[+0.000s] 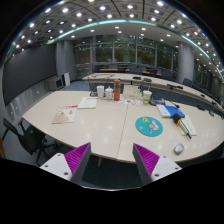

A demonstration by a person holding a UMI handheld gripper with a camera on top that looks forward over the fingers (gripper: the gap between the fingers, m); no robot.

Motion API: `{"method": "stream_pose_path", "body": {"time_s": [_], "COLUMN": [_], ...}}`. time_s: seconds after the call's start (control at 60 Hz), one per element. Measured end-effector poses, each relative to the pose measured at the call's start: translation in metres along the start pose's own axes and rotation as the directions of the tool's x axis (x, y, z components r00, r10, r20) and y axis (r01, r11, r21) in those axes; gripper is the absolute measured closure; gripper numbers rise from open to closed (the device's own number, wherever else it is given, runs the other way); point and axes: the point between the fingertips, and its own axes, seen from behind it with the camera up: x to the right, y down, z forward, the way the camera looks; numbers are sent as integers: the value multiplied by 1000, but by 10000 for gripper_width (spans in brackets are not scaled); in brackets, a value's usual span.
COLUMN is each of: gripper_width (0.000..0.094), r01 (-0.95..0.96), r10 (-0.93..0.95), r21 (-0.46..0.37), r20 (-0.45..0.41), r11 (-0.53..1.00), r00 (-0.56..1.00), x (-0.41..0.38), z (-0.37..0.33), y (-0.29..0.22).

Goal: Arrange mouse

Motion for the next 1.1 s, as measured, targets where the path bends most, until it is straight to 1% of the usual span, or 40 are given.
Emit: {"method": "stream_pose_path", "body": {"time_s": [0.133, 0.15, 0.233, 0.367, 0.433, 0.533, 0.6, 0.7, 0.8, 0.867, 1.033, 1.1], "gripper_width": [81, 82, 84, 82, 82, 81, 81, 80, 80, 81, 88, 119], "r01": [-23, -25, -50, -95, -118, -154, -175, -198, -219, -240, -257, -251], "r10": [21, 23, 43, 69, 84, 112, 132, 159, 180, 199, 225, 219], "r21": [-42, -46, -91, -148, -145, -129, -110, -86, -87, -97, -77, -79], "r20": [-48, -49, -86, -172, -223, -285, -317, -330, -328, -317, -293, -288], "r11": [999, 999, 995, 984, 982, 980, 979, 977, 972, 966, 963, 965], "r00": [999, 999, 995, 983, 971, 952, 939, 930, 928, 927, 930, 932], "x": [30, 50, 86, 166, 213, 282, 321, 368, 398, 409, 424, 427], "z": [4, 14, 25, 43, 57, 81, 98, 132, 166, 185, 215, 224], "y": [27, 36, 66, 119, 144, 160, 161, 162, 162, 162, 146, 142]}}
